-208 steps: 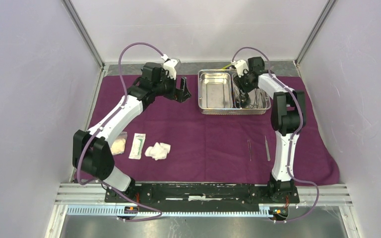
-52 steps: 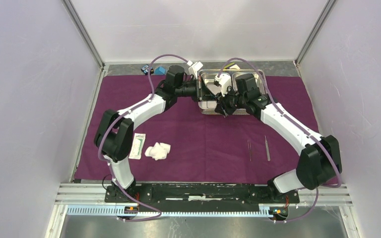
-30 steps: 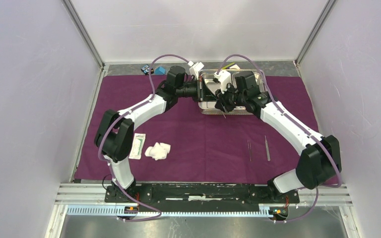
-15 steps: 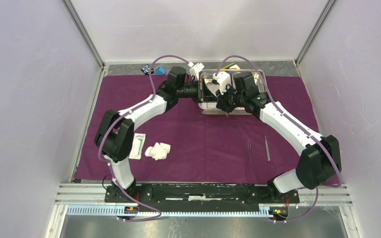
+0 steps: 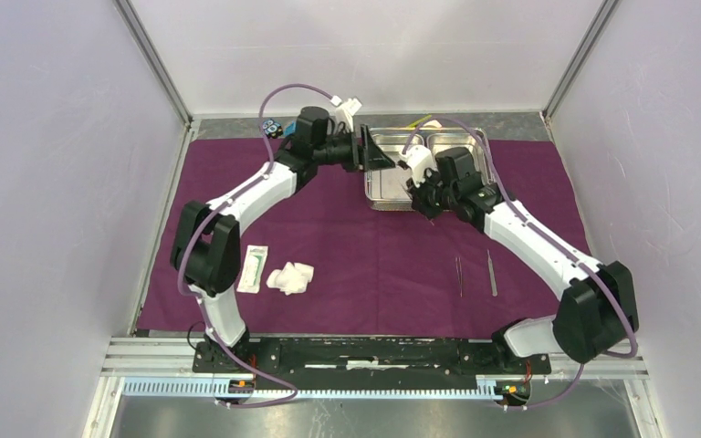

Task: Open and lay out the surgical kit
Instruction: Place the medical item in the surgical kit.

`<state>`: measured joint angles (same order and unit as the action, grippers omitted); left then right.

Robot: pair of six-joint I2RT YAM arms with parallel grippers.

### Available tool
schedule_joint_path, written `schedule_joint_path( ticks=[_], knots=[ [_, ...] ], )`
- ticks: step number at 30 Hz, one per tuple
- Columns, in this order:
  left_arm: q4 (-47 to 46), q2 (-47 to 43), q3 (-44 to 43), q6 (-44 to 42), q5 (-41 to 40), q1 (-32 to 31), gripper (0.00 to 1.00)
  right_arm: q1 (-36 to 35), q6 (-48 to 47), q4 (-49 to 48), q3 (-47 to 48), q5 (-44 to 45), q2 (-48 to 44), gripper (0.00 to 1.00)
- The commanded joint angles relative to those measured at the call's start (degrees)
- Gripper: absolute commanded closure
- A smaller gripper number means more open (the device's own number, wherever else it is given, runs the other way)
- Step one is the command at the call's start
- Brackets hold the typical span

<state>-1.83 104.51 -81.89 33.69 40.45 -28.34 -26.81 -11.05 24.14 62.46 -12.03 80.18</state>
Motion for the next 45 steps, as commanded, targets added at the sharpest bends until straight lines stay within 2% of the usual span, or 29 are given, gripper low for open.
schedule_joint_path(
  ticks=[1, 8, 14, 18, 27, 39, 45],
  knots=[
    [0.46, -2.45, -2.02, -7.05, -3.98, 4.82, 0.29, 1.12, -0.18, -1.81, -3.77, 2.79, -5.13, 1.0],
    [1.47, -7.08, 1.33, -13.87, -8.16, 6.53, 0.24, 9.35, 5.0, -0.39, -10.22, -0.61, -9.92, 1.0],
    [3.2, -8.13, 3.37, -13.6, -8.54, 6.54, 0.23, 17.16, 6.75, 7.26, -12.64, -2.1, -9.13, 1.0],
    [3.92, -7.84, 3.36, -12.61, -8.63, 6.53, 0.23, 19.33, 9.17, 10.31, -16.43, -0.07, -9.87, 1.0],
    [5.31, -7.89, 4.1, -12.16, -9.53, 6.55, 0.22, 19.52, 16.74, 6.34, -26.75, -0.52, -15.36, 1.0],
    [6.63, -9.45, 5.74, -14.35, -11.64, 6.58, 0.2, 19.19, 27.34, 4.6, -26.86, -1.84, -16.0, 1.0],
    [6.92, -9.02, 5.82, -14.53, -12.14, 6.48, 0.2, 15.8, 30.67, 3.57, -26.86, -0.24, -14.88, 1.0]
  ],
)
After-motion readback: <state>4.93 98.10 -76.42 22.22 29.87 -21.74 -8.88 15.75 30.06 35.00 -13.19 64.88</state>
